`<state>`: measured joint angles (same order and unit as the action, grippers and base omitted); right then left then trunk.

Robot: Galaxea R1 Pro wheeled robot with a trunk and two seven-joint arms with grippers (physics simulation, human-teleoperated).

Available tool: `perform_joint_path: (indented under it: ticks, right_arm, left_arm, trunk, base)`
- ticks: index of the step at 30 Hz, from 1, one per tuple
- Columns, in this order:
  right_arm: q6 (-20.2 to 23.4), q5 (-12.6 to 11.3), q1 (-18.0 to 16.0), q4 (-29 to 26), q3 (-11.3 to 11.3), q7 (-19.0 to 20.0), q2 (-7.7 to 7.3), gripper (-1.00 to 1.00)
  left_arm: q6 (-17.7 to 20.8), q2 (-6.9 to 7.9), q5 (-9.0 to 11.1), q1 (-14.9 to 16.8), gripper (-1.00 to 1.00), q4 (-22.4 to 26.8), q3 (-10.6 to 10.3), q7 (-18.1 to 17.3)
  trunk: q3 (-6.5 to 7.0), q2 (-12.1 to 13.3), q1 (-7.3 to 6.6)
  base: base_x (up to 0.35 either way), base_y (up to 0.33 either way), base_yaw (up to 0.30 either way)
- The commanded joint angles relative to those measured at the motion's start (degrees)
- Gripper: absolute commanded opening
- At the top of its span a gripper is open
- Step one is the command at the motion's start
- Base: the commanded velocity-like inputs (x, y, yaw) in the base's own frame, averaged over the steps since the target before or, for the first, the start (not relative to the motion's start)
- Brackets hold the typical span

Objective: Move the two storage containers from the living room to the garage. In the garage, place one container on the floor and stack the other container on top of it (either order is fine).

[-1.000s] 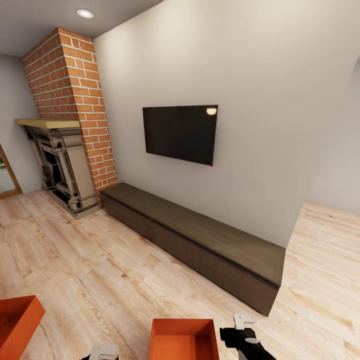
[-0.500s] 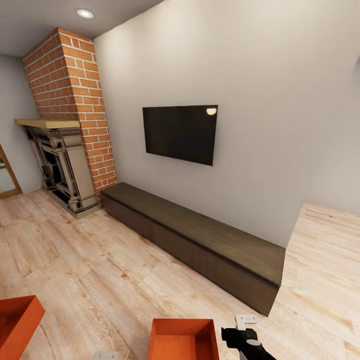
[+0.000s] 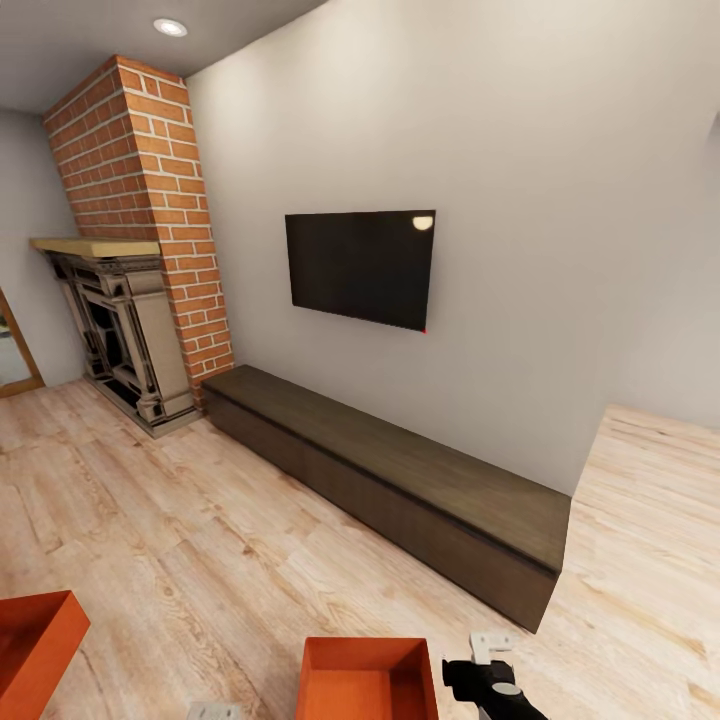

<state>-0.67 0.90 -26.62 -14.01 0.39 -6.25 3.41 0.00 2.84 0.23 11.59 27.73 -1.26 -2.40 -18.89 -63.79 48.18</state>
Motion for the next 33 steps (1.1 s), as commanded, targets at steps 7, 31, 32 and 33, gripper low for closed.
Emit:
perform_joint_path:
  ticks: [7, 31, 32, 33]
  right_arm:
    - [-0.05, 0.39, 0.00, 1.72, 0.45, -0.41, 0.09, 1.00]
    - [0.12, 0.42, -0.98, 3.37, 0.49, -0.43, 0.36, 1.00]
    - [0.11, 0.42, -1.03, 3.37, 0.49, -0.43, 0.35, 1.00]
    - [0.10, 0.42, -1.07, 3.37, 0.49, -0.43, 0.33, 1.00]
  left_arm:
    - [-0.04, -0.30, 0.11, -0.18, 1.00, 1.04, -0.20, 0.04]
    - [0.08, -1.94, 0.24, 7.73, 1.00, -6.97, -0.15, 9.10]
    - [0.06, -1.96, 0.25, 7.75, 1.00, -6.99, -0.15, 9.12]
    - [0.07, -1.98, 0.24, 7.77, 1.00, -7.01, -0.15, 9.13]
  trunk:
    - [-0.07, -0.04, 0.00]
    - [-0.07, -0.04, 0.00]
    - [-0.07, -0.04, 0.00]
    - [-0.07, -0.04, 0.00]
  base:
    - [0.000, 0.000, 0.000]
    - [0.000, 0.000, 0.000]
    - [0.000, 0.000, 0.000]
    - [0.000, 0.000, 0.000]
